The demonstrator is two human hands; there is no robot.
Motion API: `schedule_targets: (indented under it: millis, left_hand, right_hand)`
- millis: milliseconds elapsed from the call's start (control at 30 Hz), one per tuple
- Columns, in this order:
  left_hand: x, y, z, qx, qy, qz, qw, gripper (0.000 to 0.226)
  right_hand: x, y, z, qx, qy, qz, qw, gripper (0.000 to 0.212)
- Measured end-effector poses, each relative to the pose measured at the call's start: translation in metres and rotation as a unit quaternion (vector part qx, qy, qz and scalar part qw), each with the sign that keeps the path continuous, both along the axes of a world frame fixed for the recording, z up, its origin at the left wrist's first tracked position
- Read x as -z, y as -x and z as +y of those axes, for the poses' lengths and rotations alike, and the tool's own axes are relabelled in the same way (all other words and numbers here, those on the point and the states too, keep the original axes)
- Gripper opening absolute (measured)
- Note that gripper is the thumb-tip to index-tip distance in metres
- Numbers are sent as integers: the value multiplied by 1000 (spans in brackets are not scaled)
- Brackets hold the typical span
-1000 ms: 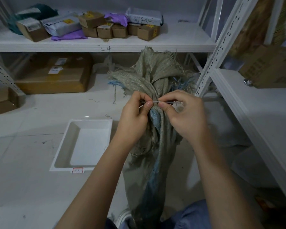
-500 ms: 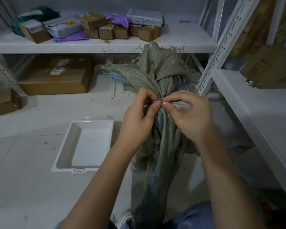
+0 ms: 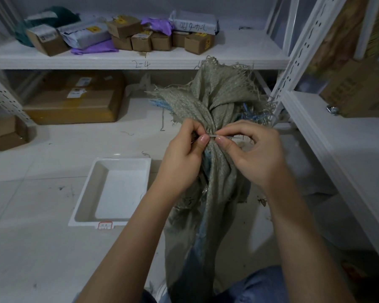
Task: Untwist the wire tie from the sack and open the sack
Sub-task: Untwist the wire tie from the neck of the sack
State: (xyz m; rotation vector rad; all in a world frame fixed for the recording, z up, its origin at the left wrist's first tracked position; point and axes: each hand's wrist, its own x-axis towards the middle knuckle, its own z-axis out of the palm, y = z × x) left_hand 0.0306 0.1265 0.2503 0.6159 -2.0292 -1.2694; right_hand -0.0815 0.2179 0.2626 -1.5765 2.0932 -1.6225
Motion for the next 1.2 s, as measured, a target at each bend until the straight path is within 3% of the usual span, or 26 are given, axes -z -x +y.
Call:
schedule_targets:
  millis: [233,367,667,1200]
  left_hand:
    - [-3,-4,-2,48,15,65,997,23]
    - [-3,-5,-2,53,49,48,996,9]
    - [3,-1,-3,-4,56,14,998,5]
    - [2,-2,-8,4,14,54,998,25]
  right_hand:
    - [-3,-1,0,17,36,-18,999,16]
    - [-1,-2,1,9,39,-12,999,16]
    - [2,-2,-5,15,-7,4,1000,11]
    - [-3,-4,-1,38,-5,-31,999,21]
